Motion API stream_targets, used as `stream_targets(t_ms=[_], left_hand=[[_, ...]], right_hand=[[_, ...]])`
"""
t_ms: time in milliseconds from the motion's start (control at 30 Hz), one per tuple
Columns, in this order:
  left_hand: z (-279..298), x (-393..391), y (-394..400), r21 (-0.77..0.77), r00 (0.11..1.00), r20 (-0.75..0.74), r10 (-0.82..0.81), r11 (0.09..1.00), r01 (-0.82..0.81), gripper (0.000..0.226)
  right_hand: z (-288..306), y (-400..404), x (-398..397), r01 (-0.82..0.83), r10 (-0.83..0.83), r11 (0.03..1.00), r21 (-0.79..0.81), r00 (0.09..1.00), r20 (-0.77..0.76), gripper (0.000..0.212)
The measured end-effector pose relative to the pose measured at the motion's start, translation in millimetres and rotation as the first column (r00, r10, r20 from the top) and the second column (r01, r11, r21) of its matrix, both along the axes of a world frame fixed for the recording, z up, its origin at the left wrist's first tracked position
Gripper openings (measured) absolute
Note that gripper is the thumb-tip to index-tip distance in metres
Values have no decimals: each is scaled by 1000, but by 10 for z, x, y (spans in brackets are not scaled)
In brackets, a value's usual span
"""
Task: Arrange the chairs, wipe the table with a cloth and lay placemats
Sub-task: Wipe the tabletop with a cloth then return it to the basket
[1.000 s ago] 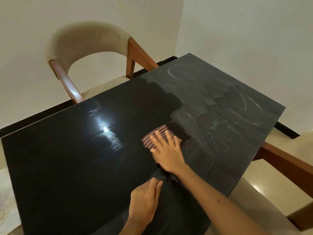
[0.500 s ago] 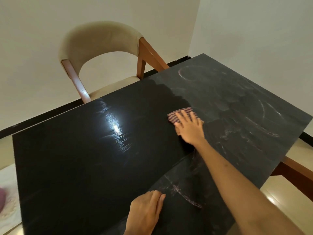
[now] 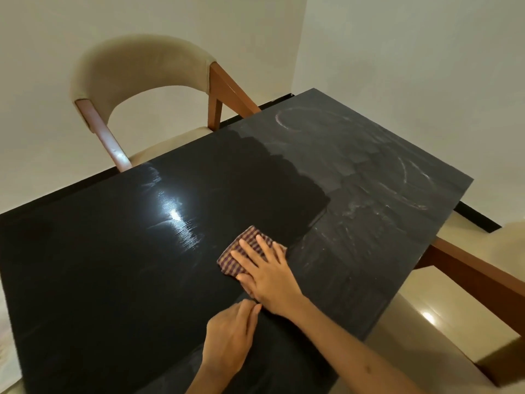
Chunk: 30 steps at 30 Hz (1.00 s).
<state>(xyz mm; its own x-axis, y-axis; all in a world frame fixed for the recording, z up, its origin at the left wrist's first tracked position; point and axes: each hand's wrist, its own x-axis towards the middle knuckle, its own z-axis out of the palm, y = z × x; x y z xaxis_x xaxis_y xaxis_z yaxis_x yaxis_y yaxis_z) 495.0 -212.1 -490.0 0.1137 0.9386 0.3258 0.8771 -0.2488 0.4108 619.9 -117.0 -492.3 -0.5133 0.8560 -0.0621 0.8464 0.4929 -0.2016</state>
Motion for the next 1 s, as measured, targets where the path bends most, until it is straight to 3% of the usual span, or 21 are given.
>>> stream_targets(t_ms=[167, 300, 400, 567, 667, 833, 1000], left_hand=[[23, -2, -39, 16, 998, -55, -41, 999, 42, 50], [-1, -6, -47, 37, 997, -59, -41, 998, 43, 50], [3, -22, -25, 35, 996, -69, -52, 998, 54, 49], [-4, -11, -9, 27, 995, -61, -76, 997, 78, 46], [-13, -9, -2, 26, 995, -43, -91, 995, 92, 34], [-4, -25, -13, 41, 996, -9, -85, 995, 86, 18], [-2, -16, -25, 15, 998, -3, -59, 998, 59, 10]], right_hand=[[11, 84, 150, 29, -30, 999, 13, 999, 20, 53], [100, 543, 602, 260, -260, 966, 7, 964, 53, 67], [99, 818, 1103, 442, -438, 897, -23, 895, 86, 57], [82, 892, 1369, 544, -530, 836, -70, 834, 154, 53], [138, 768, 1246, 494, -477, 864, -90, 864, 163, 53], [184, 10, 776, 231, -221, 972, -42, 962, 162, 64], [27, -541, 583, 28, -31, 999, 19, 989, 147, 51]])
